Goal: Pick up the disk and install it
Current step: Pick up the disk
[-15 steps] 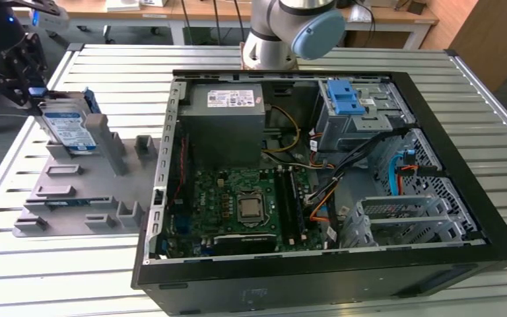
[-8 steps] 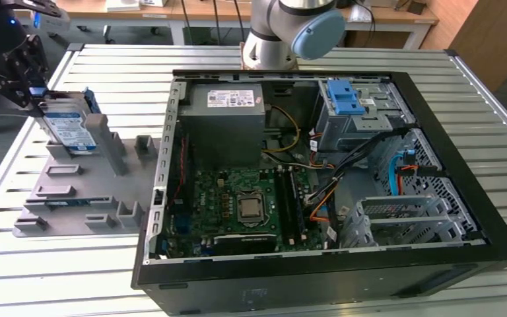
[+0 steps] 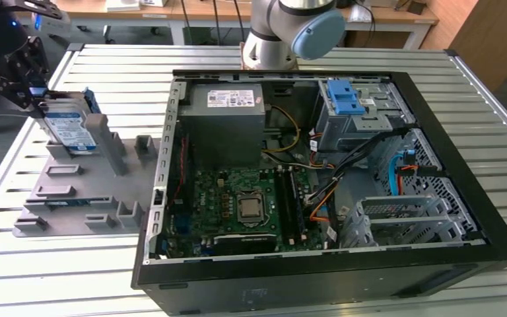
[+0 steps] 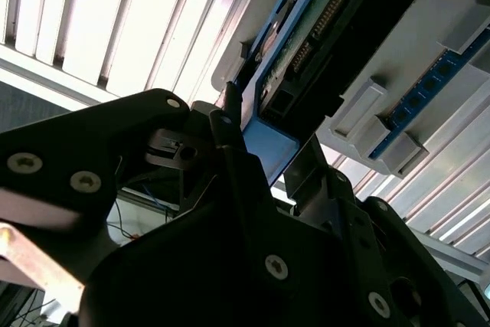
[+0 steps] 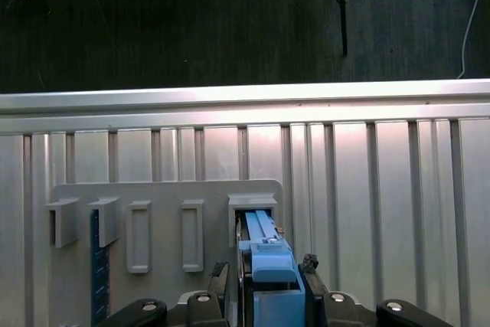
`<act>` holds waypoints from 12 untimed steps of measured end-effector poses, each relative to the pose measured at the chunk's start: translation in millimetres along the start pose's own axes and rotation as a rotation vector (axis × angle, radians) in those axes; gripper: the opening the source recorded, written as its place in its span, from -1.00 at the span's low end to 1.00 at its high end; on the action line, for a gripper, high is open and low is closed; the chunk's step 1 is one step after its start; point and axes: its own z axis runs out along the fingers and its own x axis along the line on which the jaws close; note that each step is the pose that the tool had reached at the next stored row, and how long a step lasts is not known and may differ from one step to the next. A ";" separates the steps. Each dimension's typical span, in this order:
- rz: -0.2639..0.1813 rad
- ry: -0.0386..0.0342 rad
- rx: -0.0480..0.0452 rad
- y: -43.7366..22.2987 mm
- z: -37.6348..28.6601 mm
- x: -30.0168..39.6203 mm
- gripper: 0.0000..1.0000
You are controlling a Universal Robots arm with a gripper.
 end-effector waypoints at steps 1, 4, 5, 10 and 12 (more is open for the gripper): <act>0.000 0.0001 -0.0002 0.0 0.4 0.0 -0.04; 0.000 0.0003 -0.0005 0.0 0.9 0.0 -0.04; 0.000 0.0002 -0.0004 0.0 0.9 0.0 -0.04; 0.000 0.0003 -0.0003 0.0 1.0 0.0 -0.04; 0.000 0.0004 -0.0002 0.0 1.0 0.1 -0.07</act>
